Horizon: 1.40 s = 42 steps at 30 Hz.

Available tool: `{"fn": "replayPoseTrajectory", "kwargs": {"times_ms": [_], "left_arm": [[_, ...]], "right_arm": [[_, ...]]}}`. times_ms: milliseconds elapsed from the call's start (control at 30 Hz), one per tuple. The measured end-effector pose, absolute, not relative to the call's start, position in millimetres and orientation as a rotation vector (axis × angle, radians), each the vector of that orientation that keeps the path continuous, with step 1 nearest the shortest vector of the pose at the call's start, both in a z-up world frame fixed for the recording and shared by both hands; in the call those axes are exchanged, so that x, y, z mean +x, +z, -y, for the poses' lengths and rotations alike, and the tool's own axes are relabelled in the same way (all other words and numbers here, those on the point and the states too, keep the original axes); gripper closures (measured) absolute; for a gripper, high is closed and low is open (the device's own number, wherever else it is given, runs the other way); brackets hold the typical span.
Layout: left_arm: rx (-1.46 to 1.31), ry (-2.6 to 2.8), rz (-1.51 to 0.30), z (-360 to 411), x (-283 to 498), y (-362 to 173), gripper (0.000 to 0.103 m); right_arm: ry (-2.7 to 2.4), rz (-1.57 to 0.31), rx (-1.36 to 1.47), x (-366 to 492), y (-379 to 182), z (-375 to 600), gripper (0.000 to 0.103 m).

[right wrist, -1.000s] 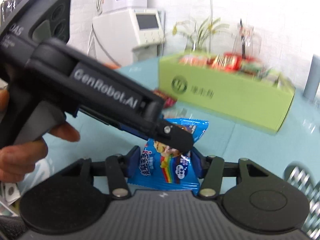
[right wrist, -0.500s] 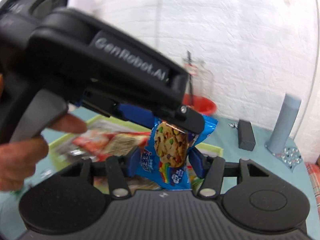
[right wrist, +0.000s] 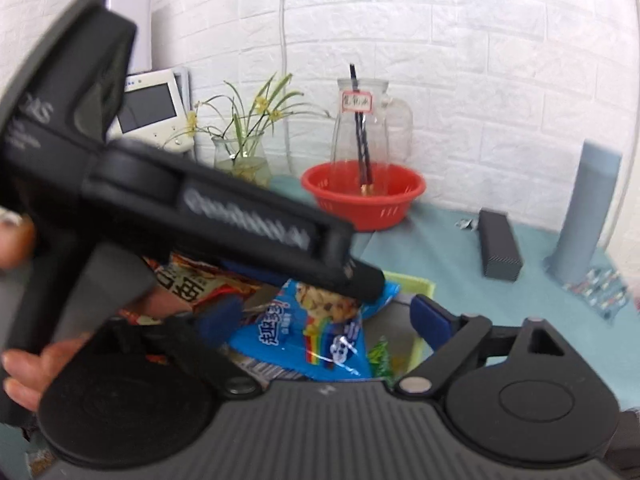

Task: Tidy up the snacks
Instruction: 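Carry the blue cookie bag into the green box and open the left tool, then reach the left tool down to the green wrapped snack, then close the left tool on the green wrapped snack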

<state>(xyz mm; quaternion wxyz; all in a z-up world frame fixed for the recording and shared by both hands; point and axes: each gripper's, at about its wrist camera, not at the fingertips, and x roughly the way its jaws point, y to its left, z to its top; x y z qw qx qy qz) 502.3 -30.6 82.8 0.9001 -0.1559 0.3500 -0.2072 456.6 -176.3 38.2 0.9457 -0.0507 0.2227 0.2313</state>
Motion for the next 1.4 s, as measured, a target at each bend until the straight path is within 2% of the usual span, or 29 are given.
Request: {"fn": "replayPoseTrajectory", "kwargs": {"times_ms": [33, 100, 133, 167, 400, 700, 900, 1133, 1400], "left_arm": [[-0.322, -0.428, -0.698, 28, 494, 91, 0.028], [-0.305, -0.404, -0.630, 22, 471, 108, 0.017], [-0.294, -0.384, -0.603, 19, 458, 113, 0.015], [-0.281, -0.361, -0.580, 17, 444, 116, 0.013], [-0.241, -0.301, -0.559, 4, 359, 109, 0.013], [-0.258, -0.273, -0.616, -18, 305, 85, 0.013], [-0.302, -0.177, -0.602, -83, 268, 71, 0.013], [-0.442, 0.000, -0.617, -191, 230, 43, 0.013], [-0.510, -0.128, -0.706, -221, 222, 10, 0.020]], "right_arm": [[0.469, -0.439, -0.104, 454, 41, 179, 0.009], [0.462, -0.405, -0.114, 437, 48, 184, 0.006], [0.457, -0.387, -0.120, 426, 50, 186, 0.001], [0.448, -0.372, -0.126, 413, 52, 188, 0.001], [0.455, -0.366, -0.097, 338, 42, 192, 0.001], [0.513, -0.467, -0.093, 281, 17, 161, 0.001], [0.618, -0.539, -0.037, 253, 2, 119, 0.001], [0.814, -0.565, -0.144, 237, 0, 30, 0.001], [0.916, -0.628, -0.228, 250, -11, -56, 0.001]]}}
